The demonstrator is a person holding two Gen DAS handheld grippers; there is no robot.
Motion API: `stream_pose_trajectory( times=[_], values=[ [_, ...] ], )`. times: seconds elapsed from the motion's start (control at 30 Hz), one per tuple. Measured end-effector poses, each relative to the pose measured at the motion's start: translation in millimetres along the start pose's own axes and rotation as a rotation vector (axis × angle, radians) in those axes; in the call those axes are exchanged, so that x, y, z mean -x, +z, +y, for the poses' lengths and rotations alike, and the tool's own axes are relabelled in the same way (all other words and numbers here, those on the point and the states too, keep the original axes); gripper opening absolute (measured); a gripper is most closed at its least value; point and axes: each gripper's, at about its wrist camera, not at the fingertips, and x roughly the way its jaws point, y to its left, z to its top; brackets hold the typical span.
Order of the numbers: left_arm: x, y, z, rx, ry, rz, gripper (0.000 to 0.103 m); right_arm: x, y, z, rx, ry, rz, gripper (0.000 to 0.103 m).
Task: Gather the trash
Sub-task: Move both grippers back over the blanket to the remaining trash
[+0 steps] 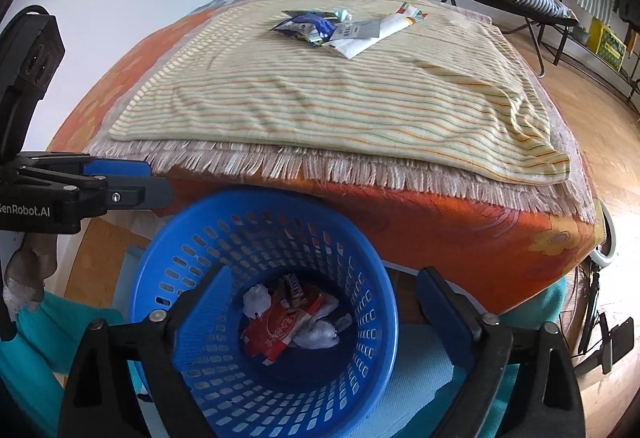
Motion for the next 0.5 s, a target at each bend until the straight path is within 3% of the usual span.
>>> stream_pose_trajectory(
  times=[0.5],
  values=[
    [2.0,46.0,11.3,0.091,0.031,-0.059,0.069,-0.1,27.1,-25.8,-0.087,0.012,-0.011,0.095]
  ],
)
